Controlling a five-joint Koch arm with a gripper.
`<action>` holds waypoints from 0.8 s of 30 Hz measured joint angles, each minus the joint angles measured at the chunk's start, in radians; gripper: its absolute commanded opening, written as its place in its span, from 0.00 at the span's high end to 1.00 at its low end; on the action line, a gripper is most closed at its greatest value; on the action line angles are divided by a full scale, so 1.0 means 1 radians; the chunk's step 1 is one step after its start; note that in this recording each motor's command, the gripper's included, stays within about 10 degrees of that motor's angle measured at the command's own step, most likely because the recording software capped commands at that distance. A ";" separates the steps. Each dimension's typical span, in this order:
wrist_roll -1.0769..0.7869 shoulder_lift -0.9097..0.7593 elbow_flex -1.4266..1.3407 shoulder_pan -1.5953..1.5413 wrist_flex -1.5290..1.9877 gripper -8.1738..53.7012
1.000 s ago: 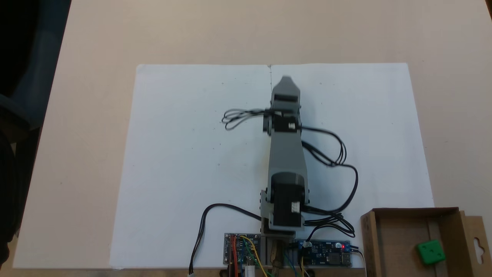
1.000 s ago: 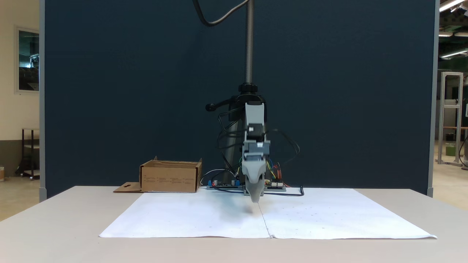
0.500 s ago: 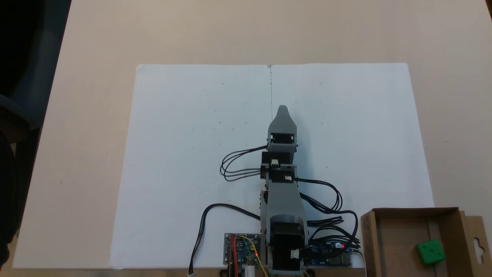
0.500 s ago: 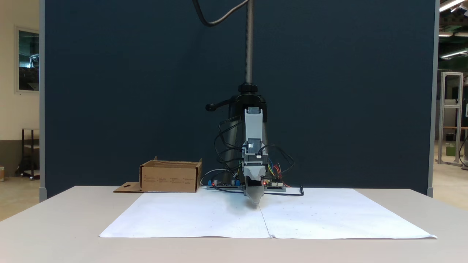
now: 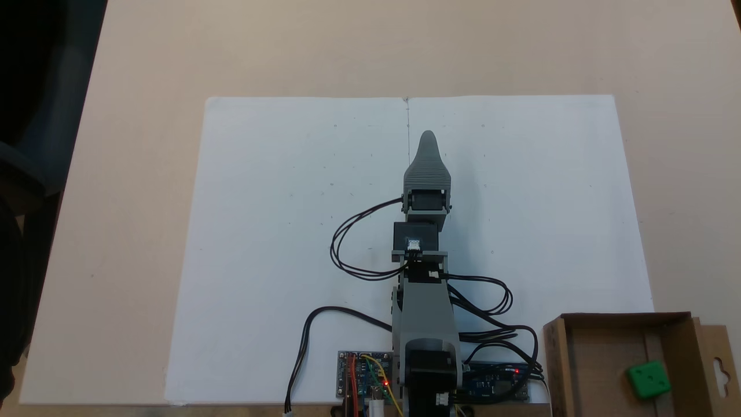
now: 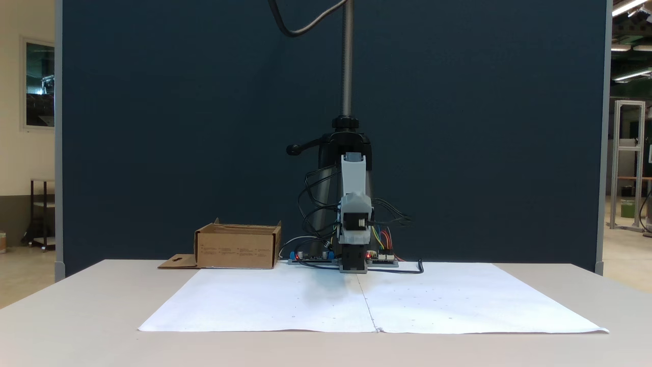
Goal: Grasp a green dice and put it in the bin.
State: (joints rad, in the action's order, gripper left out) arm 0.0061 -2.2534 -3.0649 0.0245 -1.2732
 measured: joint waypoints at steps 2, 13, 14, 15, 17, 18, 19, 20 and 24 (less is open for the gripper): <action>0.000 0.000 0.000 0.000 -0.055 0.16; 0.000 0.000 0.000 0.000 -0.247 0.15; 0.000 0.000 0.000 0.000 -0.249 0.15; 0.000 0.000 0.000 0.002 -0.249 0.15; 0.000 0.000 0.000 0.000 -0.249 0.15; 0.000 0.000 0.000 0.000 -0.249 0.15; 0.000 0.000 0.000 0.002 -0.249 0.15; 0.000 0.000 0.000 0.000 -0.249 0.15; 0.000 0.000 0.000 0.000 -0.249 0.15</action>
State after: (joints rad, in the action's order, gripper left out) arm 0.0061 -2.2534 -3.0649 0.0245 -1.5217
